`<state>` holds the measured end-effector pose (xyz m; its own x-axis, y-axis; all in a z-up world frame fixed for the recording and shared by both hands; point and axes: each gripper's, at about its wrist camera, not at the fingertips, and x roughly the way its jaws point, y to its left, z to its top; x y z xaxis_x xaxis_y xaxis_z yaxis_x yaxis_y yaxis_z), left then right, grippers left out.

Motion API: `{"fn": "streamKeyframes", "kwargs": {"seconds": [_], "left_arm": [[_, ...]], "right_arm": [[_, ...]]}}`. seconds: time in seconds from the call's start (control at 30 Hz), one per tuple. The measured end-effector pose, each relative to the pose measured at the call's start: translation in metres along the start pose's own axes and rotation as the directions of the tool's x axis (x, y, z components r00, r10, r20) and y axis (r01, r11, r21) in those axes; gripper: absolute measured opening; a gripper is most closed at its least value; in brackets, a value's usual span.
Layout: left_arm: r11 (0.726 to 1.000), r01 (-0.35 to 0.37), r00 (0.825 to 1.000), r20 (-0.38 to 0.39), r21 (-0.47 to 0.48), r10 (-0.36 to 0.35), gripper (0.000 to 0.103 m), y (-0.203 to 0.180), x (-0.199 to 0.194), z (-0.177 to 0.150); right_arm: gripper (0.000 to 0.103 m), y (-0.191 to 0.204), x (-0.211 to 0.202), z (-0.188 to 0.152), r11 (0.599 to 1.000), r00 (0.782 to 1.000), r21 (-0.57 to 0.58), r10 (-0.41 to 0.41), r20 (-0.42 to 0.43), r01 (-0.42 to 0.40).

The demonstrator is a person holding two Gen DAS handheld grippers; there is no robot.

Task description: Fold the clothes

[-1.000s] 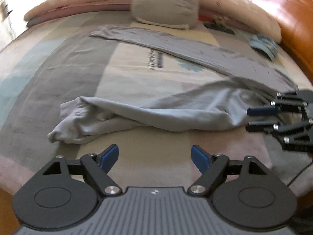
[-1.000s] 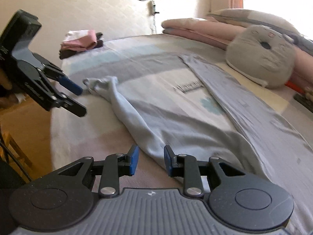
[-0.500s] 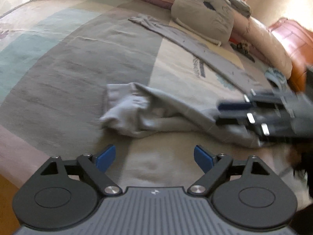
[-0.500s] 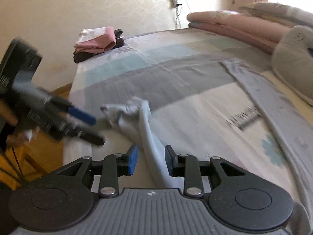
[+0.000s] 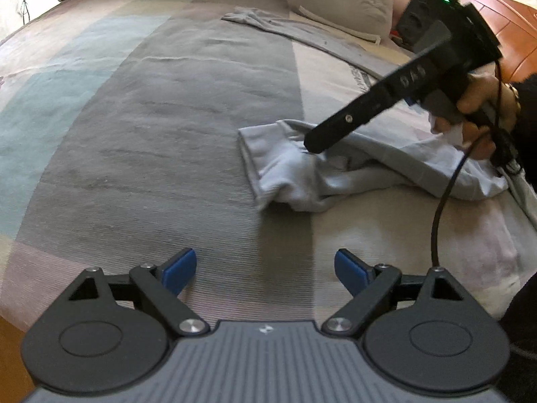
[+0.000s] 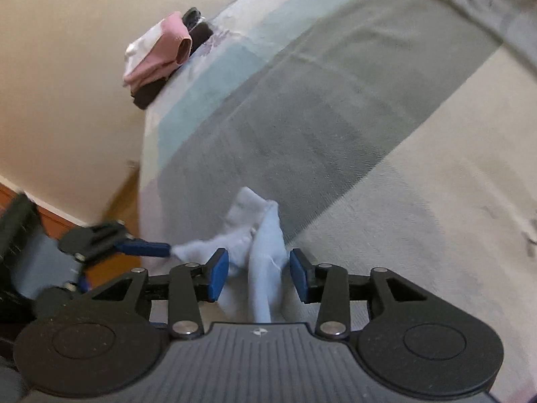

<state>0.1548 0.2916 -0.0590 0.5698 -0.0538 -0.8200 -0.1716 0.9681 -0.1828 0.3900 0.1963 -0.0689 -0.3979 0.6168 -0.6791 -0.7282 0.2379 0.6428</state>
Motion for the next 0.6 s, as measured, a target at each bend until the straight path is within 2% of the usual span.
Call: {"fn": "streamKeyframes", "kwargs": {"seconds": [0.1,0.2,0.23,0.27,0.3,0.43,0.6], "left_arm": [[1.0,0.02,1.0,0.02,-0.016,-0.02,0.094,0.007,0.001,0.0],[0.999,0.045,0.998,0.041,-0.024,-0.044,0.098,0.012,0.002,-0.001],[0.999,0.05,0.998,0.049,-0.021,-0.049,0.099,0.013,0.002,-0.001],[0.999,0.051,0.997,0.053,-0.017,-0.05,0.1,0.013,0.003,-0.002],[0.999,0.05,0.997,0.053,-0.009,-0.049,0.1,0.013,0.003,-0.002],[0.999,0.033,0.998,0.056,-0.007,-0.032,0.101,0.014,0.0,0.0],[1.0,0.007,0.998,0.061,-0.015,-0.006,0.101,0.017,-0.007,0.005]], "right_arm": [[0.045,-0.005,0.014,0.017,0.997,0.997,-0.007,0.073,-0.04,-0.074],[0.044,-0.008,0.02,0.025,0.993,0.992,-0.001,0.114,-0.055,-0.114],[0.032,-0.008,0.02,0.025,0.994,0.993,-0.008,0.105,-0.056,-0.106],[0.013,-0.007,0.017,0.022,0.997,0.996,-0.027,0.075,-0.054,-0.077],[0.008,-0.005,0.015,0.019,0.998,0.998,-0.045,0.046,-0.052,-0.048],[0.008,0.004,0.003,0.015,0.998,1.0,-0.068,0.001,0.0,-0.001],[0.007,0.027,-0.029,0.035,0.992,0.99,-0.115,-0.026,0.14,0.043]]}}
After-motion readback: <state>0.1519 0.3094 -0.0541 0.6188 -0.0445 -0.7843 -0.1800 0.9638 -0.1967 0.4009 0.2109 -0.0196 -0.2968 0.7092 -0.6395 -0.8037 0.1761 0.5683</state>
